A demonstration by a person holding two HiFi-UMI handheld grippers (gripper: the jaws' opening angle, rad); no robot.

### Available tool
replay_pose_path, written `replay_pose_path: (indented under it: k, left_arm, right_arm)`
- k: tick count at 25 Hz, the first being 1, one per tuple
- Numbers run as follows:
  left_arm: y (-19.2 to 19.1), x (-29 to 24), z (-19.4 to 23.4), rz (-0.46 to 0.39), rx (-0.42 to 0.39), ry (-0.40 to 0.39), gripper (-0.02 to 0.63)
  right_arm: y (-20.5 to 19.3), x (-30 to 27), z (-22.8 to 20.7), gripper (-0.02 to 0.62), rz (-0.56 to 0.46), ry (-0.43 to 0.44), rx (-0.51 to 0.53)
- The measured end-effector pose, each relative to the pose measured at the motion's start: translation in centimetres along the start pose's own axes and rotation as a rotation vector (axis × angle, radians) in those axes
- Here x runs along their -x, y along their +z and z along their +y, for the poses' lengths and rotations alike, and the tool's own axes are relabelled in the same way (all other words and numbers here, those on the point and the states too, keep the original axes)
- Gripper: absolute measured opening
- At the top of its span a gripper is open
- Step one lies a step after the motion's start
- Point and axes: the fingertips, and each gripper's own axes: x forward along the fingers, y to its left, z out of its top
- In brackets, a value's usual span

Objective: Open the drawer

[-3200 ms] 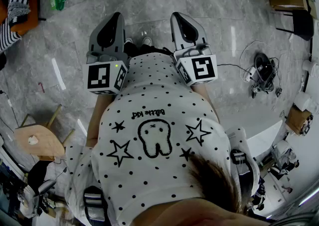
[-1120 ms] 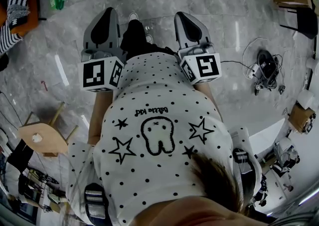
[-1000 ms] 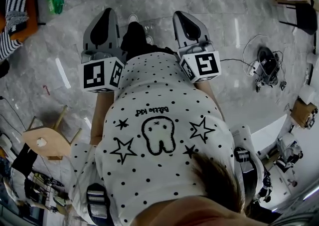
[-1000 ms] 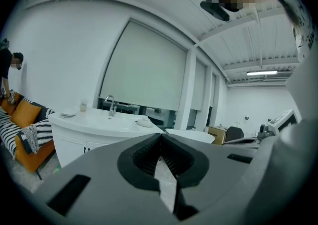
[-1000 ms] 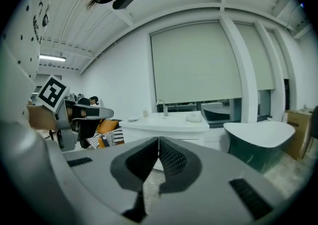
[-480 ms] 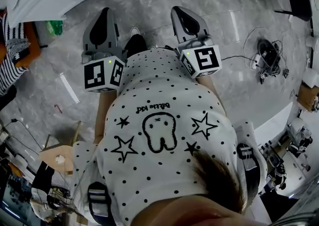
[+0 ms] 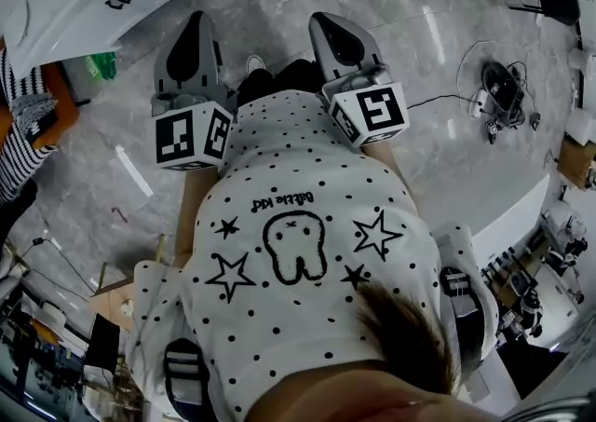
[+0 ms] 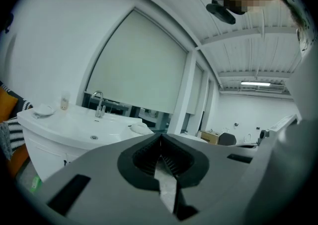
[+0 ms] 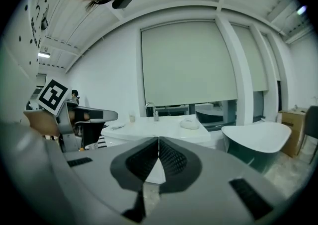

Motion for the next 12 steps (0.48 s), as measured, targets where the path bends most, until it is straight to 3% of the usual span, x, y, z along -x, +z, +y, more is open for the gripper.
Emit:
replay_pose_path:
  k: [12]
  left_arm:
    - [0.2,-0.4,1.8,0.009,0.014,0.063,0.005]
  right_arm:
    - [0.1,-2.5,-0.2,0.014,0.019,0.047,-0.028]
